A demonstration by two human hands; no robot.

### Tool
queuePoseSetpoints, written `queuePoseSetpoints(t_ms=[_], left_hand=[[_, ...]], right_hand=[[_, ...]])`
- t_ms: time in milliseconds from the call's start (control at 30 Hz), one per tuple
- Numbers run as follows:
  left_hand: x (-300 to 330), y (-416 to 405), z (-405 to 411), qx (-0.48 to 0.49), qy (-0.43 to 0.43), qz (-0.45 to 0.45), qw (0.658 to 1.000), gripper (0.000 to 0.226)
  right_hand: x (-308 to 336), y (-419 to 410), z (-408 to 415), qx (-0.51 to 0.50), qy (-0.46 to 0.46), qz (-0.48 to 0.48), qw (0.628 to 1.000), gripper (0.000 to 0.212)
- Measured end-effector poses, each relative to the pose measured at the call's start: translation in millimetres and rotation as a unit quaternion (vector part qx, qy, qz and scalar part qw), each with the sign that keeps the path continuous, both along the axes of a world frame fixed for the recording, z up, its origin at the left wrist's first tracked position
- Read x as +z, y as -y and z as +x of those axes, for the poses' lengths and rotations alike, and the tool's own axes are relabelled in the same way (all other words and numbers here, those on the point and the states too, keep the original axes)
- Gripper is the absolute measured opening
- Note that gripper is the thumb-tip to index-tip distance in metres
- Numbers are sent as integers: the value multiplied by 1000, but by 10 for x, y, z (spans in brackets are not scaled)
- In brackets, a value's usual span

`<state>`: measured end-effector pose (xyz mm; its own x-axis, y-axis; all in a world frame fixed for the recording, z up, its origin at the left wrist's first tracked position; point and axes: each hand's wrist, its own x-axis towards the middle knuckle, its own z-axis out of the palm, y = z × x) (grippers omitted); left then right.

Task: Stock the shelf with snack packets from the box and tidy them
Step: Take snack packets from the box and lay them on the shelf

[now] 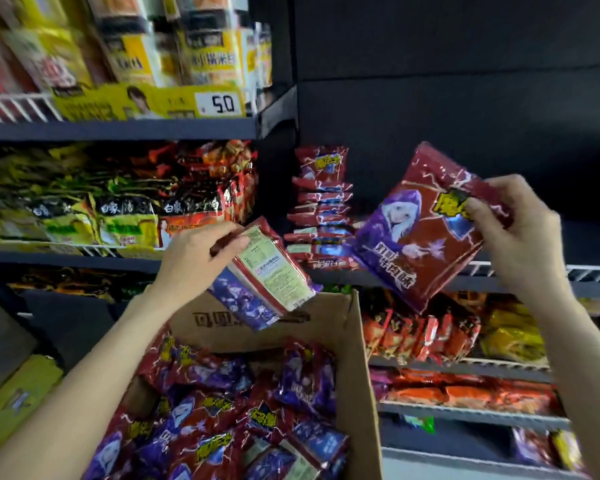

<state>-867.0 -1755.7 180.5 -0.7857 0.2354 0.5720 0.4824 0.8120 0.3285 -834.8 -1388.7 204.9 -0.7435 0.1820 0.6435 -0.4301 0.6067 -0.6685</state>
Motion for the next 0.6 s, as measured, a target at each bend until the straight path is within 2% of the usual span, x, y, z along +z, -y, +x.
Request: queuePoseSetpoints(t_ms=[67, 167, 300, 433, 600], left_hand=[[120, -194, -81, 2, -14, -7, 1000, 41], [288, -437, -204, 0, -47, -82, 996, 43], [525, -664, -241, 34, -49, -145, 988, 25], [702, -803, -210, 57, -14, -98, 993, 16], [917, -962, -275, 49, -23, -44, 998, 16]], right_hand=[[135, -295, -192, -56, -39, -4, 998, 14], [263, -583, -605, -103, -53, 17, 993, 21], [178, -663, -1241, -113, -29, 110, 987, 17], [-74, -552, -1740, -89, -7, 190, 978, 18], [-306, -329, -2076, -23, 44, 185, 981, 18]])
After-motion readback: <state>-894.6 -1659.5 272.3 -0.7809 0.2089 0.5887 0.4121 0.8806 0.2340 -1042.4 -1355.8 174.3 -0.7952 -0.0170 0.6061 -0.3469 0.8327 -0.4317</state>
